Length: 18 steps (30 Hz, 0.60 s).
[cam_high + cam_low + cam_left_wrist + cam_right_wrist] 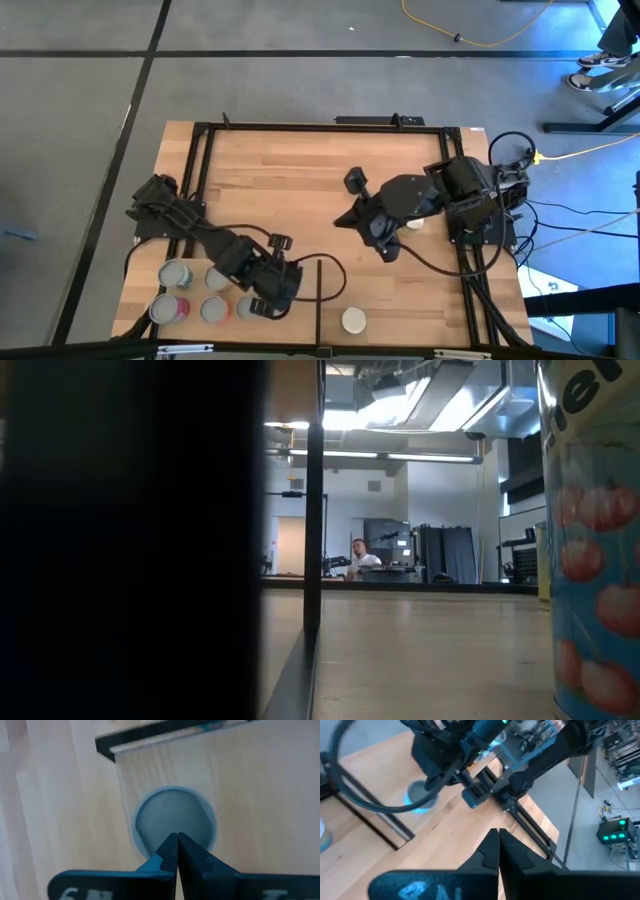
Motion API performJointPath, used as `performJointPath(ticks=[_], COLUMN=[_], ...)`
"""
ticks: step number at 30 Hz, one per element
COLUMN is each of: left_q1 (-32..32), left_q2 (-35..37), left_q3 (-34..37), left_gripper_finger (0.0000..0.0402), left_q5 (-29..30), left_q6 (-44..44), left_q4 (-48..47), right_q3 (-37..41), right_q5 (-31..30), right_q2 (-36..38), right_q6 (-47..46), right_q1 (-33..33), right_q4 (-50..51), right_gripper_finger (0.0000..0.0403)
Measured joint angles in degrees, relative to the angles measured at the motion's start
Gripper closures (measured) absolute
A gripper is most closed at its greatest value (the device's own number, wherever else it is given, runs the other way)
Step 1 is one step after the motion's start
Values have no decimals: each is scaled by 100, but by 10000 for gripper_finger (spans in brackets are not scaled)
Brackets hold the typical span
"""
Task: Pick and place cans onto a shelf
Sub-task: Put the canned tuna on the shelf
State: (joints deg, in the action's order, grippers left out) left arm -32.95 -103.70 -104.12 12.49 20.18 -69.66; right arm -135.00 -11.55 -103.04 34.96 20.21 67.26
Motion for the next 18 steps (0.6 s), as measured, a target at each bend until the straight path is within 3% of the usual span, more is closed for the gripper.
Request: performJointPath(ticks=[18], left_q1=[256], left_q2=[-146], left_q3=[2], left_gripper_finger=[402], left_q5=[-717], left_q6=[12], left_q4=[-218], right_q3=[0], right_q5=[4], right_q2=[7], right_q6=[-173], right_q1=[0], right_q4=[468], right_gripper_finger=[400])
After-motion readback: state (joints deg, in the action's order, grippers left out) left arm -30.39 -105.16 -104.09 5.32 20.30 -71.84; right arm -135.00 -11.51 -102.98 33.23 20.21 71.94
